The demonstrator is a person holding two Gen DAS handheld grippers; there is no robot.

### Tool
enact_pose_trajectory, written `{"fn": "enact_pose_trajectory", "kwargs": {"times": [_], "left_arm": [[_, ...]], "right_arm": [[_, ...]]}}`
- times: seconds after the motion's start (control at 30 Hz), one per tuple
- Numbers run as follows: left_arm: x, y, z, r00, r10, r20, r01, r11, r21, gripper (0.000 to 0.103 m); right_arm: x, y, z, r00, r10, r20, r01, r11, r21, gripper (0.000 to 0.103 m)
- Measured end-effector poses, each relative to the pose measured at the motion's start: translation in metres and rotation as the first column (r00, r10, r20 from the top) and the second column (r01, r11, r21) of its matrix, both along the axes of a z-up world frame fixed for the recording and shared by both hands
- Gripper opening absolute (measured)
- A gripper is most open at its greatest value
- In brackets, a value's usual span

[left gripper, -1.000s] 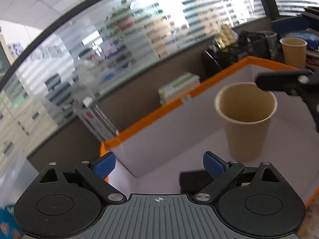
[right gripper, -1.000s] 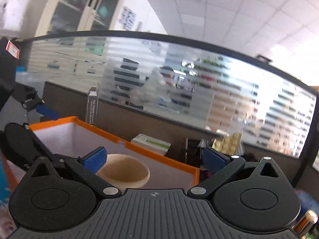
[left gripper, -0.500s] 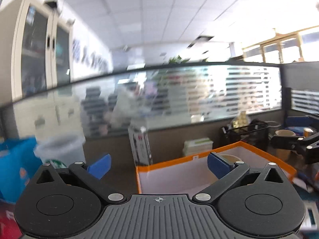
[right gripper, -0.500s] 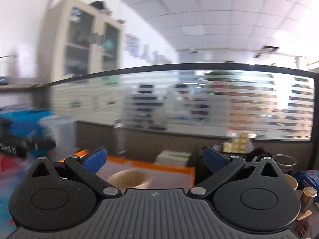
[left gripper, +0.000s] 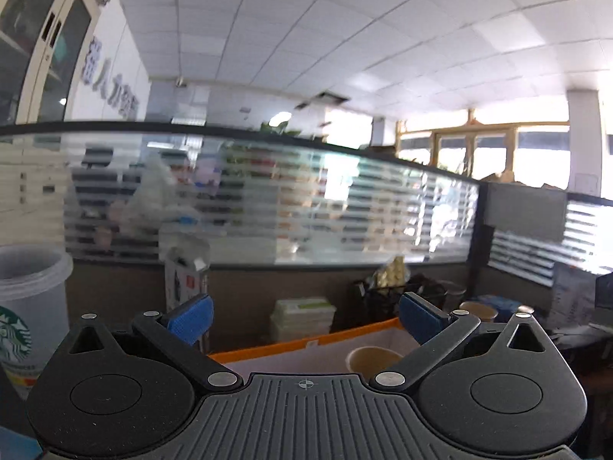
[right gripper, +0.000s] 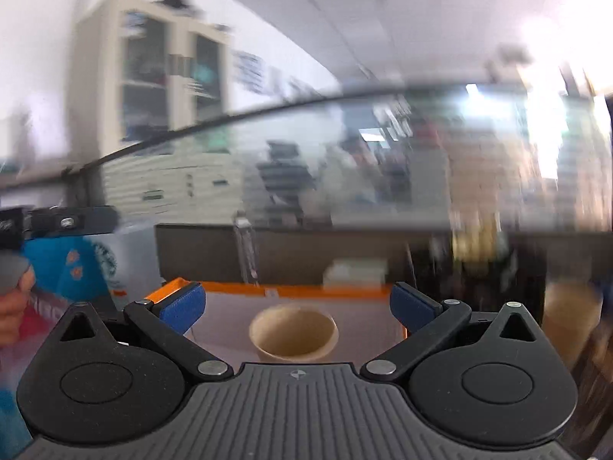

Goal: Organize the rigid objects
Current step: 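Withdraw both tools from the orange box back toward the cluttered mat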

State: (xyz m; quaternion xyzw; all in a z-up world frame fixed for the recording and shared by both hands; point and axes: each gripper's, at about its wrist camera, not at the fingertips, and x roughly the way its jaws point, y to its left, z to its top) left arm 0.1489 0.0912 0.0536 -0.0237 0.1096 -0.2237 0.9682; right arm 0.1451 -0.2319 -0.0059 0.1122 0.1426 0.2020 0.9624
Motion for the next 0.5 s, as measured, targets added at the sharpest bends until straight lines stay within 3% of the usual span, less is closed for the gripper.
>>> {"fn": "enact_pose_trajectory", "kwargs": {"times": [0.03,0.1,0.17,0.3,0.4,0.5], "left_arm": [[0.005,-0.002,0.000,0.999,0.004,-0.032,-0.003,1.000,0.022,0.103],[0.004,-0.003,-0.005,0.998,0.031,-0.061,-0.029,0.999,0.036,0.103],[-0.008,-0.001,-0.013,0.996,0.025,-0.083,-0.019,0.997,0.072,0.103],[-0.050,0.009,-0.037,0.994,-0.056,-0.092,0.068,0.989,0.132,0.103],[-0.090,0.015,-0.057,0.982,-0.127,-0.139,0.153,0.970,0.191,0.103],[-0.134,0.015,-0.074,0.983,-0.157,-0.095,0.178,0.942,0.285,0.103]], "right_arm": [[0.004,-0.008,-0.002,0.998,-0.010,-0.057,0.014,0.998,0.065,0.103],[0.003,-0.019,-0.001,0.993,-0.029,-0.114,0.041,0.994,0.106,0.103],[-0.006,-0.022,0.001,0.991,-0.016,-0.134,0.024,0.998,0.061,0.103],[-0.047,-0.012,0.002,0.989,0.118,-0.091,-0.126,0.989,-0.083,0.103],[-0.083,0.001,-0.008,0.971,0.217,-0.099,-0.230,0.961,-0.154,0.103],[-0.131,0.005,-0.018,0.953,0.291,-0.084,-0.302,0.934,-0.189,0.103]]}}
